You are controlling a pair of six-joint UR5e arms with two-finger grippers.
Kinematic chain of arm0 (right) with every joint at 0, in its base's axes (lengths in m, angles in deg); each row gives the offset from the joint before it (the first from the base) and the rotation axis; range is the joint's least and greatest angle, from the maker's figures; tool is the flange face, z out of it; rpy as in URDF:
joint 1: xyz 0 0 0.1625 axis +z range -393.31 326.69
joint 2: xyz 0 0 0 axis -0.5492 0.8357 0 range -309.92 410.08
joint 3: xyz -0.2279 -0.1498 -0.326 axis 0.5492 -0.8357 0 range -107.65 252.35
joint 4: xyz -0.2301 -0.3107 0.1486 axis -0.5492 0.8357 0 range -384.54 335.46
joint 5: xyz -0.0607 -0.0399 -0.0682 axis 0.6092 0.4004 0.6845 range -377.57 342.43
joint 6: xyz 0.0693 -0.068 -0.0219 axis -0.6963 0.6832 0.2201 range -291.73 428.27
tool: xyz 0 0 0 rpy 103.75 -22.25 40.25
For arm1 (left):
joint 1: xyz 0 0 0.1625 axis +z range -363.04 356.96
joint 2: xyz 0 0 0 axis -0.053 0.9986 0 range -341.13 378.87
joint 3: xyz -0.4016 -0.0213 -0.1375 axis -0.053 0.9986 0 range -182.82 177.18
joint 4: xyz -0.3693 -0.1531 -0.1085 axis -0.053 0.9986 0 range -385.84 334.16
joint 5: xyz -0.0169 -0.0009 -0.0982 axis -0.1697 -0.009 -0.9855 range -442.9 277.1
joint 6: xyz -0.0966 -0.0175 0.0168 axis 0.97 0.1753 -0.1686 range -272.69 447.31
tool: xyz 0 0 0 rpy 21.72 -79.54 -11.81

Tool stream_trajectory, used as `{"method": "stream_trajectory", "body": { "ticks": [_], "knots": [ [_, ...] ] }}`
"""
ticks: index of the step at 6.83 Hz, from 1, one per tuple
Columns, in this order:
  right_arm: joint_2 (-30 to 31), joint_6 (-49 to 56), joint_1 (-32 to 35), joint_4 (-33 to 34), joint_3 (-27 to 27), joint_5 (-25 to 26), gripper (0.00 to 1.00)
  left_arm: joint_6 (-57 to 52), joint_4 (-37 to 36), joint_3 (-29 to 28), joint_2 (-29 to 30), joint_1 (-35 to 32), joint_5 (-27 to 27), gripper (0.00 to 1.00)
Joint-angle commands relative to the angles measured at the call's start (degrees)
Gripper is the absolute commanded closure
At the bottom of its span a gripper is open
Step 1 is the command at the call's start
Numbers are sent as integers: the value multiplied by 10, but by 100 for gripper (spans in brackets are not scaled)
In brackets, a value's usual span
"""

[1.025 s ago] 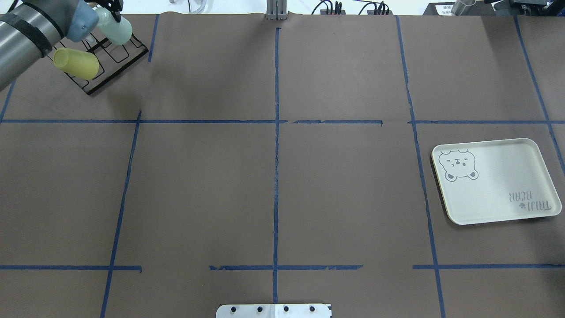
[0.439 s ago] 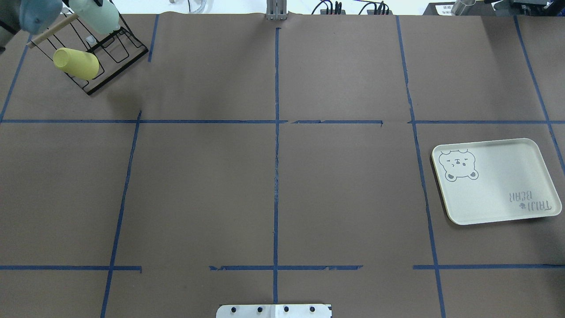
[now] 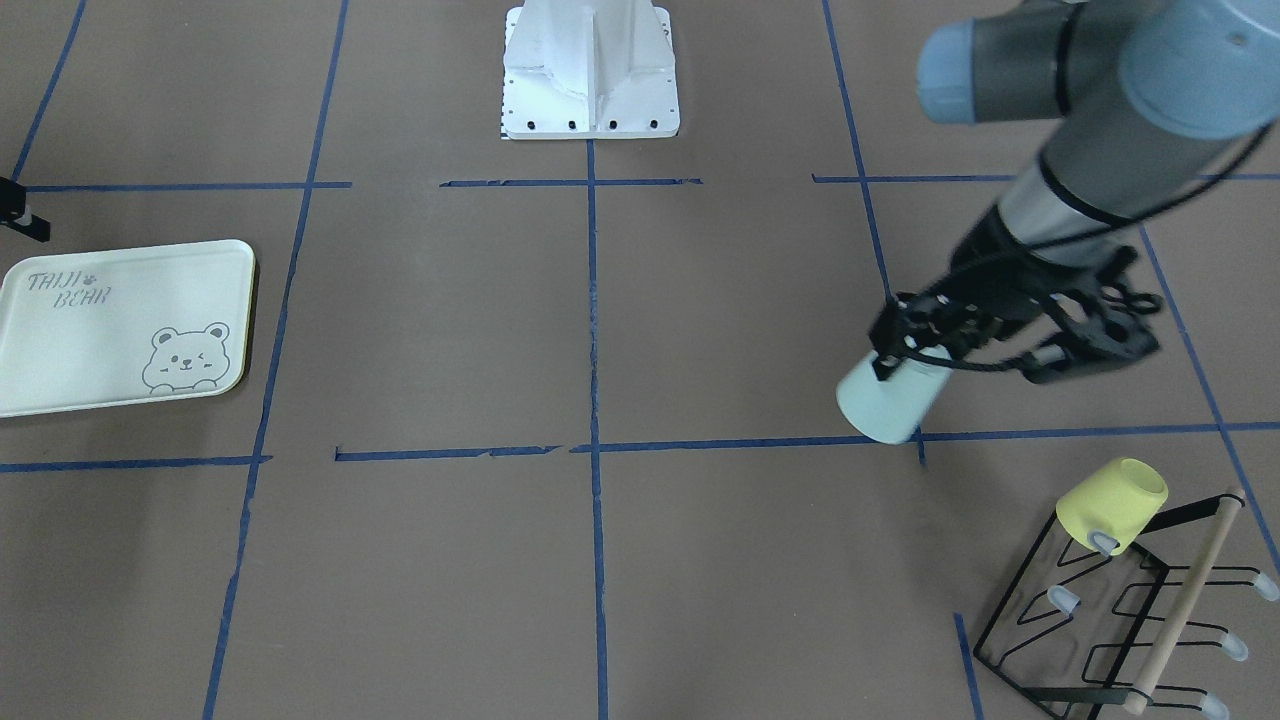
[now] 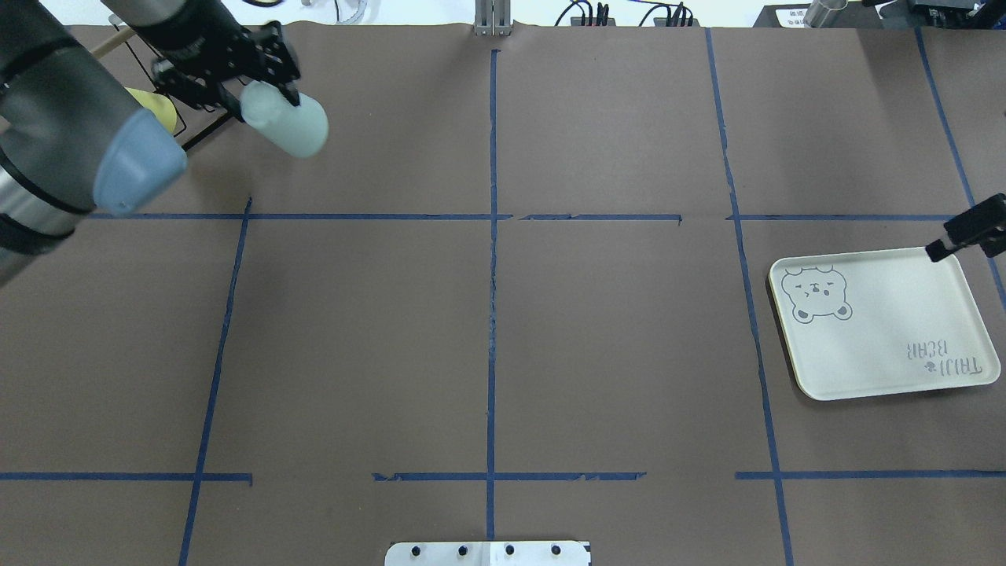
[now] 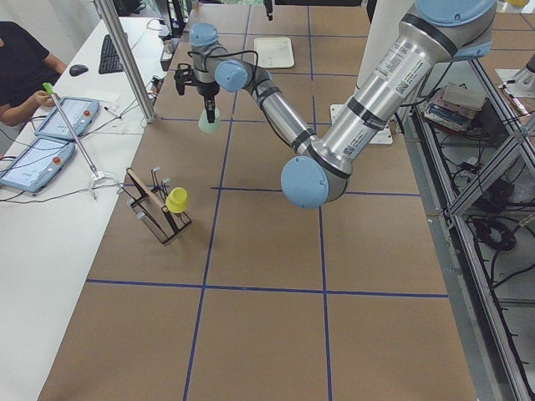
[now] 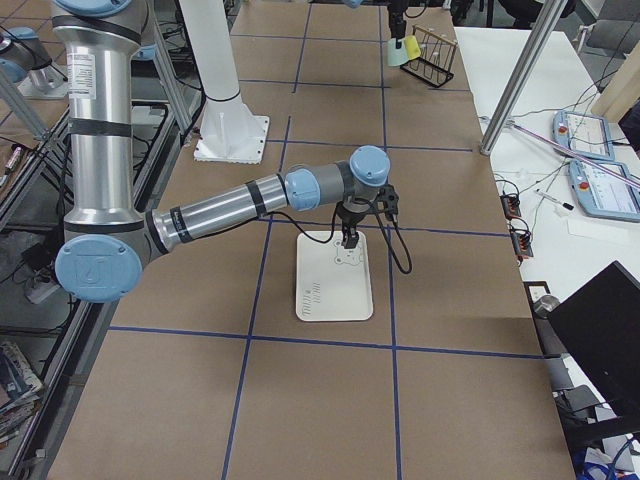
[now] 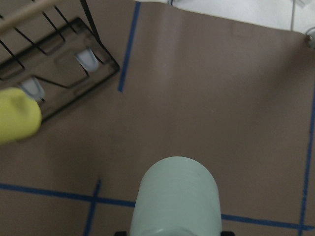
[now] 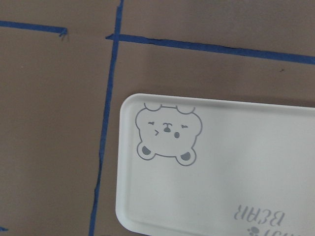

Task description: Left arm grabs green cup and hands to right arm on tray

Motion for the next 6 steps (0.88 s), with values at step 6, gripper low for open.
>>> {"method": "stream_trajectory", "body": {
  "ticks": [6],
  "knots": [
    [-52,-593,-127,-572,-30,-26,1,468,694,-47,-71,224,131,97]
  ]
}}
